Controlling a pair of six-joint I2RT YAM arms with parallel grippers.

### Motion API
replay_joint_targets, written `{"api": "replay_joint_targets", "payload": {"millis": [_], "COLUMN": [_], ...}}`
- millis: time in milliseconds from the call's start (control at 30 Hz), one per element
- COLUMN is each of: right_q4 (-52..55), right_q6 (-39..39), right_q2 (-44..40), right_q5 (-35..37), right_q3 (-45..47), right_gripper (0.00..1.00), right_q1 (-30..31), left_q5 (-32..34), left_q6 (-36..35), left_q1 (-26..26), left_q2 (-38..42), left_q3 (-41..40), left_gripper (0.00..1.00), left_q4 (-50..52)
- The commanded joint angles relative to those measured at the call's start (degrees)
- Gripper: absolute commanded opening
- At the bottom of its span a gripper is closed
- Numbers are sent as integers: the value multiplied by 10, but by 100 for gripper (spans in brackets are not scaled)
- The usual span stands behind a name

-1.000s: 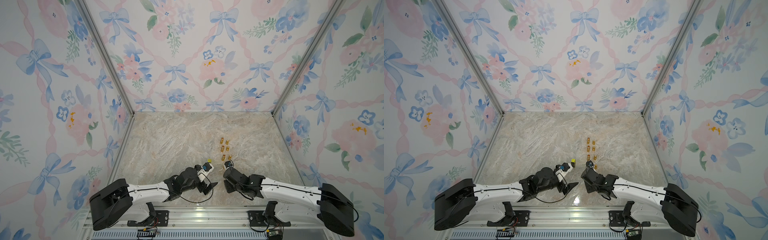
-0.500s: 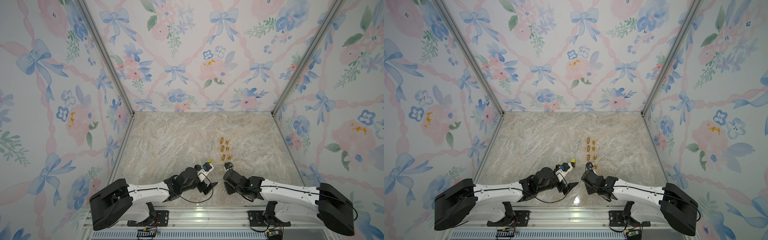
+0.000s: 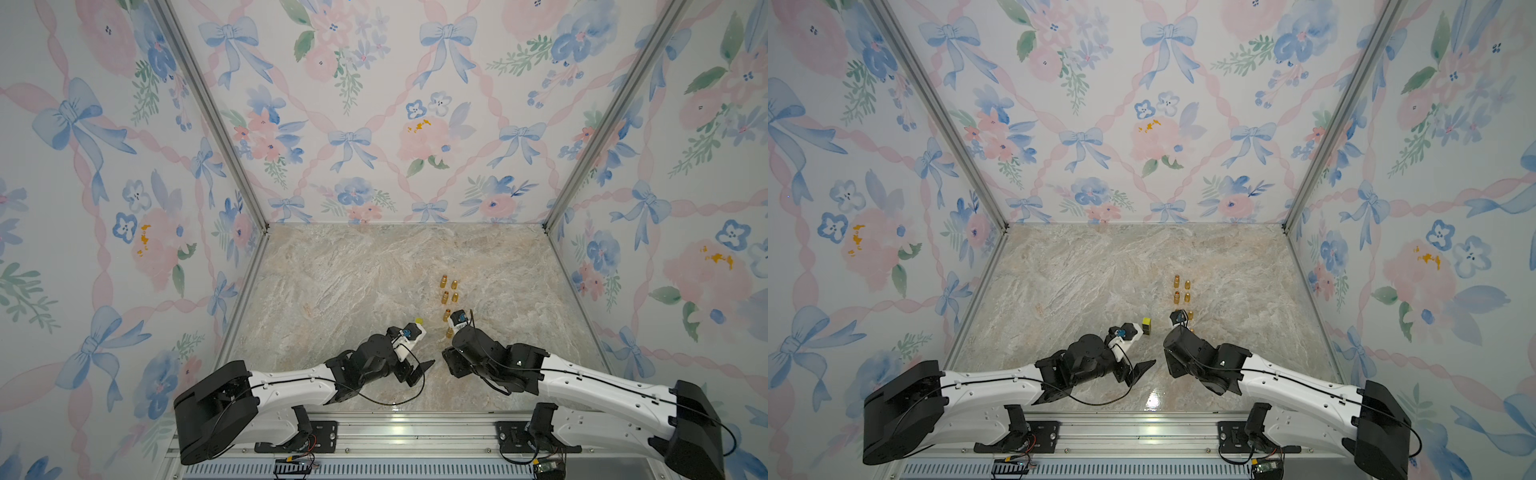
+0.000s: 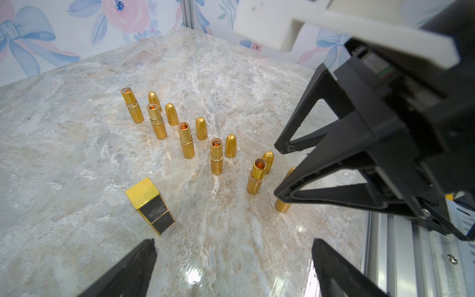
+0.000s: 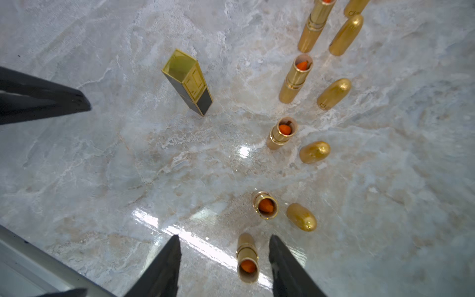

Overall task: Open the lipstick cap
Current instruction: Place the lipstick at the center of the board, then pick up the lipstick at the center of the board.

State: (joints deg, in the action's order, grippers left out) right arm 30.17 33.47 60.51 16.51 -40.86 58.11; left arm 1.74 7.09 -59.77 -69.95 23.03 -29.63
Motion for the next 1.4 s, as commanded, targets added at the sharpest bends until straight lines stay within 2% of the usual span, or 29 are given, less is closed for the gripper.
{"api": "replay_joint_targets", "payload": {"millis": [0, 233, 433, 800, 1033, 1367], "right_q4": [72, 116, 121, 100, 104, 93], "right_q6": [2, -17, -53, 53, 94, 90], "right_q2": [-13, 67, 175, 338, 436, 485], "right_q5": [-11, -102, -116, -89, -58, -19], "right_q3": [-52, -145, -217, -316, -370, -390], "right_gripper": [59, 63, 64, 69, 61, 39], "right_q1": [-20, -93, -104, -87, -76, -67], "left_q5": [18, 35, 44, 77, 92, 93], "left_q6": [3, 11, 27, 47, 54, 58], "left_q1": [9, 30, 59, 98, 108, 117], "left_q2": [19, 41, 71, 111, 119, 121], "left_q3": [-1, -15, -35, -77, -95, -105], "left_gripper": [98, 98, 98, 98, 98, 98], "left_q4": [0, 0, 0, -1, -6, -18]}}
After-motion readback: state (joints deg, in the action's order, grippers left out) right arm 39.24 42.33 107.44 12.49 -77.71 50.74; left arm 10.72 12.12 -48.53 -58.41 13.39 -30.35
